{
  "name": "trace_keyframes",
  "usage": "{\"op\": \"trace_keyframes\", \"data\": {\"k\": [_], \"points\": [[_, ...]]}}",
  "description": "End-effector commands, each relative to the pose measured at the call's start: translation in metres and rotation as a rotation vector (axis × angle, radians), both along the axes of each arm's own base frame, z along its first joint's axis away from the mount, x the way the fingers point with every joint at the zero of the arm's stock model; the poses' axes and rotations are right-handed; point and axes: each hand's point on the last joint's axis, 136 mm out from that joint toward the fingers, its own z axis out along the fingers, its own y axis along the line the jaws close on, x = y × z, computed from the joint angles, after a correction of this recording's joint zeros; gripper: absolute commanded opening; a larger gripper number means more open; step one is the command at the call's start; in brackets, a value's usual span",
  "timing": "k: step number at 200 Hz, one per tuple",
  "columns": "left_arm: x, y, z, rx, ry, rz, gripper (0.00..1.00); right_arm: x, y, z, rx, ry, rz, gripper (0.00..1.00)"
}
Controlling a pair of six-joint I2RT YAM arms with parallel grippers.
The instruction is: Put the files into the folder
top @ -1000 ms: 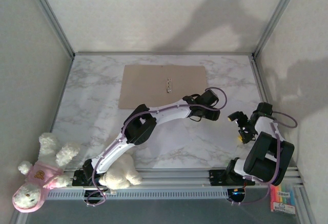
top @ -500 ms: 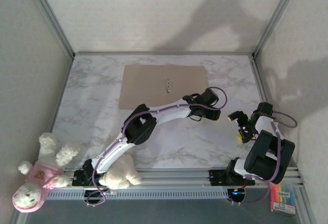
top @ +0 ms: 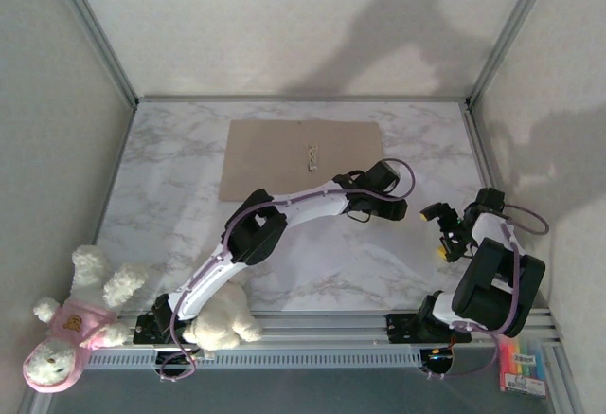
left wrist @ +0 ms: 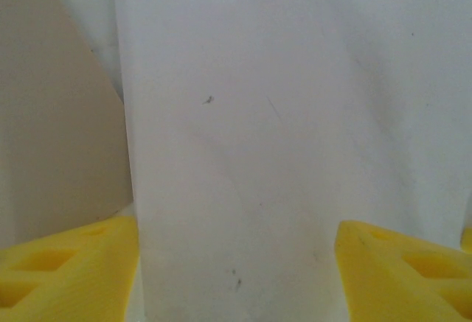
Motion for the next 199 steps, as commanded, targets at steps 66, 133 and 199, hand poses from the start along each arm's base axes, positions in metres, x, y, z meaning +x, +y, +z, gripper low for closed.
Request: {"op": "trace_keyframes", "data": {"k": [66, 133, 199], "points": [[-0.012, 0.006, 0.025, -0.105, 0.118, 0.003, 0.74, -0.009, 0.004, -0.011, 0.015, 0.038, 0.01, 0.99], [-0.011, 0.01, 0.038, -0.17, 0.147, 0.011, 0.74, -0.01, 0.003, -0.01, 0.004, 0.036, 0.005, 0.99], [-0.01, -0.001, 0.031, -0.213, 0.183, -0.001, 0.63, -0.008, 0.005, -0.009, 0.016, 0.022, 0.01, 0.99]]}}
